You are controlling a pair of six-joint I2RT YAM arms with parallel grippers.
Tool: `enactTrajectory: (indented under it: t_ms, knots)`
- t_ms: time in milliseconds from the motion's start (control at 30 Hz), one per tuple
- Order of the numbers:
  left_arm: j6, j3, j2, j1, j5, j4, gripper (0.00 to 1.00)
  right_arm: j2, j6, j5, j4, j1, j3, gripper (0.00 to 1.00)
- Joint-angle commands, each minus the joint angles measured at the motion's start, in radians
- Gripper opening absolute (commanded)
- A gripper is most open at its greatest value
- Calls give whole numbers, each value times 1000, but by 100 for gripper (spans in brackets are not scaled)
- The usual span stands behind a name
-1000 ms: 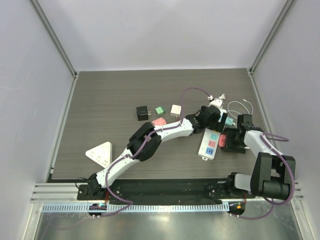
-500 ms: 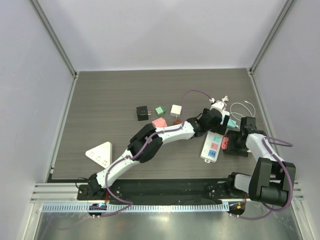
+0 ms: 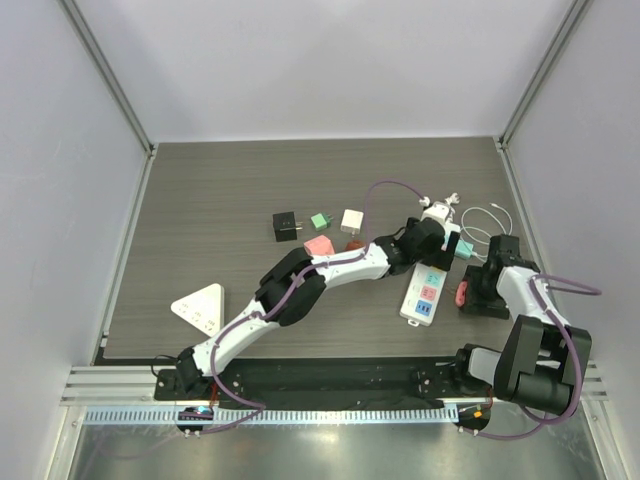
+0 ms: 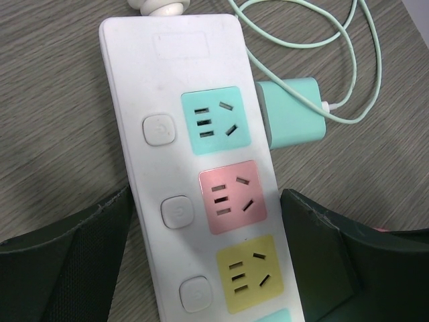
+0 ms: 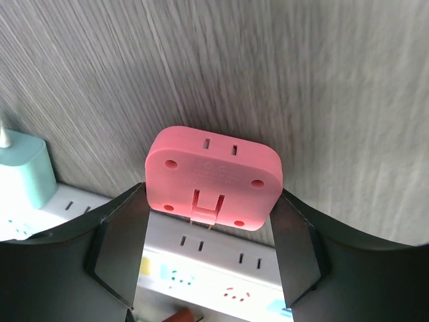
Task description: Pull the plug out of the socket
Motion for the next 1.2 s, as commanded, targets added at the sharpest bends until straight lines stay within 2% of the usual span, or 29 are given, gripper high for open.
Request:
enactTrajectory:
  t_ms: [0, 200, 400, 633, 733, 833, 900, 1000, 1033, 1133, 1167]
  knots:
    - [-7, -63, 38, 34, 13, -216, 89, -31, -52, 127, -63, -6, 68, 1]
    - [32, -135, -59, 47, 238, -93, 95, -79, -207, 201, -72, -6, 132, 1]
    - [81, -155, -163, 47, 347, -35, 99, -51, -376, 195, -80, -6, 212, 1]
    - [119, -287, -377, 51, 298, 42, 100, -120, -638, 162, -35, -1, 293, 1]
    - [153, -376, -515, 63, 245, 68, 100, -186, -746, 148, 0, 8, 315, 1]
    - [158, -504, -696, 97, 211, 105, 100, -212, -838, 53, 48, 34, 332, 1]
    - [148, -606, -825, 132, 169, 131, 100, -206, -864, 23, 59, 118, 349, 1]
    - [133, -710, -936, 183, 137, 117, 100, -165, -844, 101, 48, 291, 398, 1]
    - [125, -753, -998, 207, 119, 85, 100, -130, -833, 130, 30, 455, 415, 1]
    - [78, -843, -1126, 258, 90, 36, 100, -43, -784, 206, -12, 624, 476, 1]
    - [64, -871, -1157, 269, 91, 28, 100, -22, -774, 207, -21, 721, 499, 1]
